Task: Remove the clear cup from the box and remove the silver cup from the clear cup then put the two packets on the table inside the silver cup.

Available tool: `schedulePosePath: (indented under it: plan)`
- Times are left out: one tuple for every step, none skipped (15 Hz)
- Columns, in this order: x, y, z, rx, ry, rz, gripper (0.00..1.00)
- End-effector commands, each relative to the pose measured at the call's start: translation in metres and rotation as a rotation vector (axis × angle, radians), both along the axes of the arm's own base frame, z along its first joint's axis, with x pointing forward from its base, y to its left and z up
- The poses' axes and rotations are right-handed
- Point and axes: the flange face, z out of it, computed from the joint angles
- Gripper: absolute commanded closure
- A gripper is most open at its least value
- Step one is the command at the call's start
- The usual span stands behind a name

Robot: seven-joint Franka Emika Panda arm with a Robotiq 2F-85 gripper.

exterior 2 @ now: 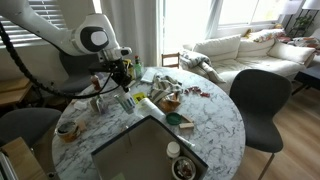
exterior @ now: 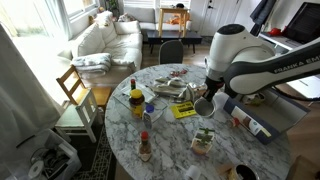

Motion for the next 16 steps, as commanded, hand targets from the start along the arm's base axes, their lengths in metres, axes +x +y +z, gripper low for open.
schedulePosePath:
  plan:
    - [-0.001, -0.004, -0.001, 0.013, 0.007, -0.010, 0.95]
    - [-0.002, -0.006, -0.002, 0.018, 0.010, -0.017, 0.95]
    - [-0.002, -0.005, -0.002, 0.020, 0.010, -0.018, 0.99]
    - [-0.002, -0.007, -0.003, 0.066, 0.012, -0.029, 0.99]
    - [-0.003, -0.011, -0.002, 0.121, 0.003, -0.053, 0.99]
    - [-0.003, -0.014, 0.000, 0.168, -0.002, -0.076, 0.99]
    - [-0.004, -0.018, 0.001, 0.218, -0.008, -0.096, 0.99]
    - [-0.004, -0.021, 0.001, 0.270, -0.010, -0.113, 0.99]
    - [-0.004, -0.025, 0.001, 0.305, -0.013, -0.130, 0.99]
    - [-0.005, -0.029, 0.000, 0.344, -0.018, -0.141, 0.99]
    - [-0.005, -0.034, -0.002, 0.363, -0.023, -0.146, 0.99]
    - [-0.006, -0.038, -0.005, 0.374, -0.035, -0.143, 0.99]
    - [-0.005, -0.041, -0.006, 0.384, -0.050, -0.139, 0.99]
    - [-0.005, -0.045, -0.008, 0.393, -0.067, -0.135, 0.99]
    - [-0.005, -0.048, -0.010, 0.409, -0.080, -0.134, 0.99]
    - [-0.004, -0.052, -0.014, 0.417, -0.088, -0.138, 0.99]
